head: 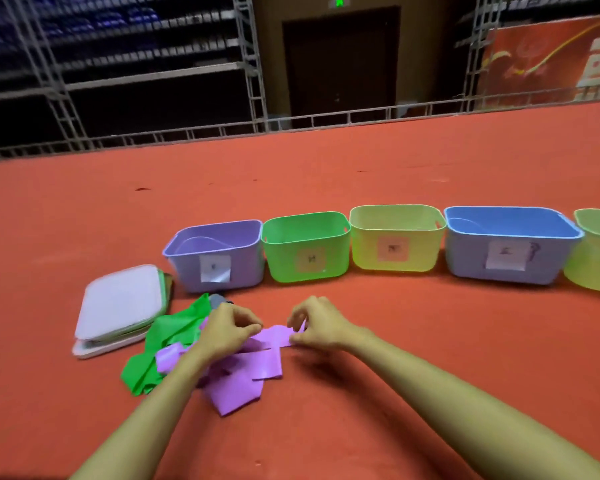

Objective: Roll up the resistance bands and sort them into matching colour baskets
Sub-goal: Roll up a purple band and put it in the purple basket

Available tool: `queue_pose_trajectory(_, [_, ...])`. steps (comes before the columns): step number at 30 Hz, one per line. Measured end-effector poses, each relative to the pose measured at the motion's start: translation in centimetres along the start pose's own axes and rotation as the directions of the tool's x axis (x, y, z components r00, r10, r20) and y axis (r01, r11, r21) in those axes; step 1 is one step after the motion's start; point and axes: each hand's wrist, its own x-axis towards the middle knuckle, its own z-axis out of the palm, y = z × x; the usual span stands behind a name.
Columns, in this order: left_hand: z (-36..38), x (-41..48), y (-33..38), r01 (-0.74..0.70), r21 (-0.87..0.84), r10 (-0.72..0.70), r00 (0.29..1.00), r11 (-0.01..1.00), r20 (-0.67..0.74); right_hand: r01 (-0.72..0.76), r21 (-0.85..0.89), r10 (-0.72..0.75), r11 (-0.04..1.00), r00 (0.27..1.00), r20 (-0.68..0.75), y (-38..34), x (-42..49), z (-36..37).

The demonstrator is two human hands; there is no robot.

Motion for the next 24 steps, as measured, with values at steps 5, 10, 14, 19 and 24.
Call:
queue_pose_trajectory(5, [0.0,-1.7,-2.7,0.039,0.028,-0.039,0.999,0.999,0.005,-0.132,-0.258,0.125,0.957,0.991,-0.042,1.5,1.1,1.6])
queue_pose_trajectory(10, [0.6,-0.6,-3.0,0.057,0.054,-0.057,0.998,0.997,-0.006,-0.262,-0.056,0.26,0.964,0.965,-0.03,3.1,1.7,1.3])
queue_pose_trajectory(14, [1.3,1.2,-1.6,-0.004,0.081,0.009,0.998,0.997,-0.068,-0.36,0.259,0.357,0.896,0.932,0.061,3.6,1.9,0.2])
queue_pose_trajectory(19, [2.2,3.6,1.9,-0.135,0.058,0.133,0.99,0.989,0.046,-0.254,0.429,0.28,0.867,0.96,0.002,3.1,1.8,-3.7])
queue_pose_trajectory(24, [3.4,5.2,6.5,-0.141,-0.162,0.181,0.947,0.977,0.265,-0.088,0.478,0.144,0.874,0.986,-0.081,1.4,0.3,-11.4])
